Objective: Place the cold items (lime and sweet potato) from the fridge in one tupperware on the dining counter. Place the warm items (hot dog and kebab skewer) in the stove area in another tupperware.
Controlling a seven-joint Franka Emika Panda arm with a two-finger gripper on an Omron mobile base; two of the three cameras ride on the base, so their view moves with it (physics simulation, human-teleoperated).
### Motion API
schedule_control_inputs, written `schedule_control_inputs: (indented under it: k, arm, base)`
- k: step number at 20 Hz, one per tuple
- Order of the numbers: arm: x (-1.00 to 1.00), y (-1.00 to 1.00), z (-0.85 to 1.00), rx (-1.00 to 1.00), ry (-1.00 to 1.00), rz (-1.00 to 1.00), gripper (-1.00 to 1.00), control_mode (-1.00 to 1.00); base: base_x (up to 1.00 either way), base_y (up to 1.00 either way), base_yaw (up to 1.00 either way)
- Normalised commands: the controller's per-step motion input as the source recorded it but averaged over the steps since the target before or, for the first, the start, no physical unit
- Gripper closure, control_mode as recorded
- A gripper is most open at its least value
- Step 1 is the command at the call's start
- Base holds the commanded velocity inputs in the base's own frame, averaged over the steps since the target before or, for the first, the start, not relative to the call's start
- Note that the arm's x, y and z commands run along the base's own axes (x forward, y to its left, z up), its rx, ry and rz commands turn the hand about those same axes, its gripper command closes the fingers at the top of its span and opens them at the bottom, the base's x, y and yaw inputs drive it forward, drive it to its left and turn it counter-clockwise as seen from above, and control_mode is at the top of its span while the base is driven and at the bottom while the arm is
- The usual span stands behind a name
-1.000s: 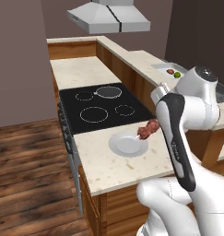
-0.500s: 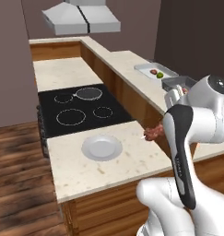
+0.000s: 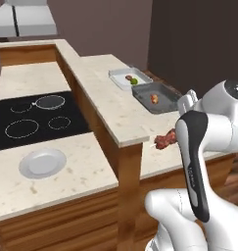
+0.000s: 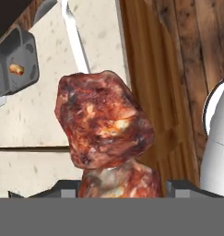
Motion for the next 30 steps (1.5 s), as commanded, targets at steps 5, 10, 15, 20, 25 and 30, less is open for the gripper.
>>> schedule_control_inputs:
  k: [5, 10, 15, 20, 25, 30]
  arm:
    - [0.0, 0.0, 0.0, 0.0, 0.0, 0.0, 1.0, 1.0]
    - [0.0, 0.0, 0.0, 0.0, 0.0, 0.0, 1.0, 1.0]
    - [0.0, 0.0, 0.0, 0.0, 0.0, 0.0, 1.0, 1.0]
    - [0.0, 0.0, 0.0, 0.0, 0.0, 0.0, 1.0, 1.0]
    - [0.0, 0.0, 0.0, 0.0, 0.0, 0.0, 1.0, 1.0]
    - [0.0, 0.0, 0.0, 0.0, 0.0, 0.0, 1.0, 1.0]
  base:
    - [0.01, -1.0, 0.0]
    - [0.09, -1.0, 0.0]
    - [0.11, -1.0, 0.0]
    - [0.32, -1.0, 0.1]
    - [0.55, -0.87, 0.43]
    - [0.61, -0.63, 0.62]
